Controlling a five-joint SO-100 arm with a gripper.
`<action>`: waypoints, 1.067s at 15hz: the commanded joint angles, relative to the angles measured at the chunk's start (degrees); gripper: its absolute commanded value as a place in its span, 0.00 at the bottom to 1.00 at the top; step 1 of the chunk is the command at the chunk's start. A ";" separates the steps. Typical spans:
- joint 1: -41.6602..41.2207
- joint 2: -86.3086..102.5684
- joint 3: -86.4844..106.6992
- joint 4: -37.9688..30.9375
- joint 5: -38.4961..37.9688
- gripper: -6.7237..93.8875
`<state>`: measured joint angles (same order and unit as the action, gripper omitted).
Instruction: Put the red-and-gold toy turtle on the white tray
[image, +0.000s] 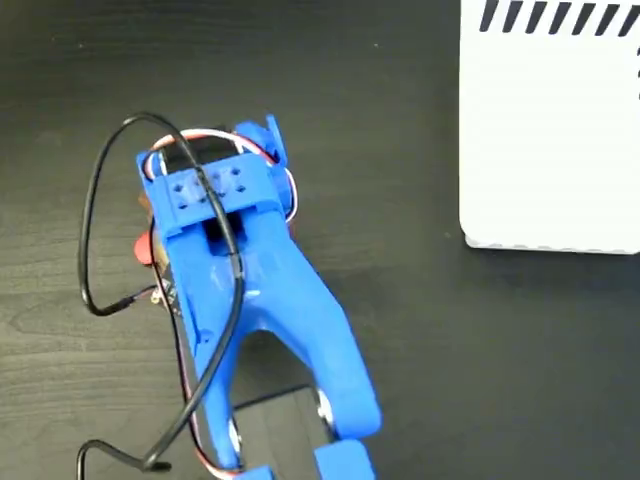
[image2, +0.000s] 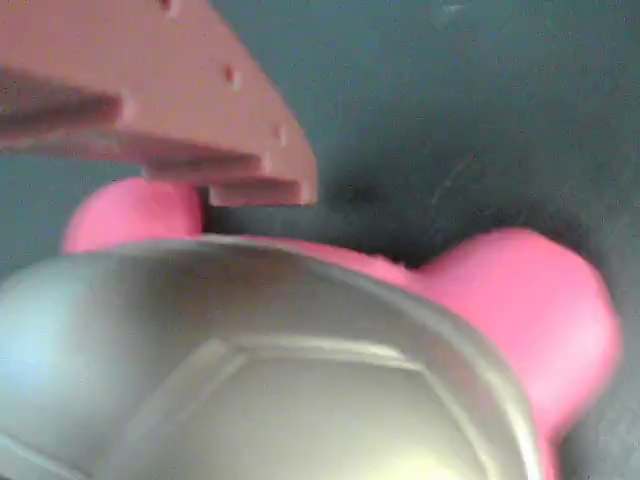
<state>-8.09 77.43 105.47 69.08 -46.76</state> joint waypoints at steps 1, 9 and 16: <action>-0.97 1.41 0.44 -0.62 -0.79 0.63; -0.88 1.67 0.26 -0.88 -0.70 0.07; -2.72 1.93 -6.06 3.96 5.19 0.07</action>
<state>-10.02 76.73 103.27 69.52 -42.89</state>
